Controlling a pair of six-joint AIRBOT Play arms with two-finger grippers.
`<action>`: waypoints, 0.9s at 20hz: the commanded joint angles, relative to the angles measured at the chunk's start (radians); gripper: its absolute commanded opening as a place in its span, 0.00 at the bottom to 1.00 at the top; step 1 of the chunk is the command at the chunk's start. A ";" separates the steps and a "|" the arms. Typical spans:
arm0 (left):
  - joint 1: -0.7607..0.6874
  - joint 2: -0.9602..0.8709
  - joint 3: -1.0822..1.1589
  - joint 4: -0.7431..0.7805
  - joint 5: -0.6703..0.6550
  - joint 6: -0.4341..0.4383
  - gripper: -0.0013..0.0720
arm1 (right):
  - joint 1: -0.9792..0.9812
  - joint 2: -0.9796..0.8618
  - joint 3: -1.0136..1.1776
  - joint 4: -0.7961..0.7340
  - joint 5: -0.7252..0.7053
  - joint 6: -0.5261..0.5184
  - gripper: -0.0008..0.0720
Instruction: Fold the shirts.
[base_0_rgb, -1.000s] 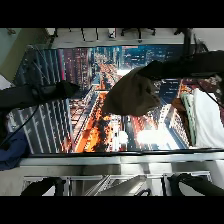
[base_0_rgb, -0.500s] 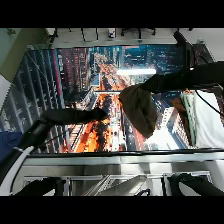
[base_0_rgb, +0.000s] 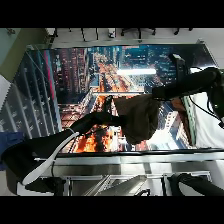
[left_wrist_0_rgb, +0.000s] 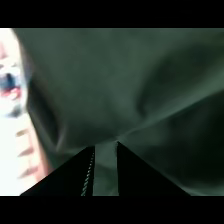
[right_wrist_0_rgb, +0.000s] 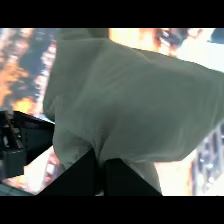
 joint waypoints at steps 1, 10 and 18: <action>-0.034 -0.133 0.150 -0.002 0.038 0.002 0.05 | 0.001 -0.048 -0.057 -0.087 -0.005 0.027 0.05; 0.065 -0.068 0.264 0.115 0.340 0.014 0.08 | 0.001 -0.072 -0.073 -0.090 0.002 0.024 0.05; 0.092 -0.050 0.105 0.047 0.428 0.005 0.95 | 0.001 -0.072 -0.073 -0.082 0.002 0.023 0.05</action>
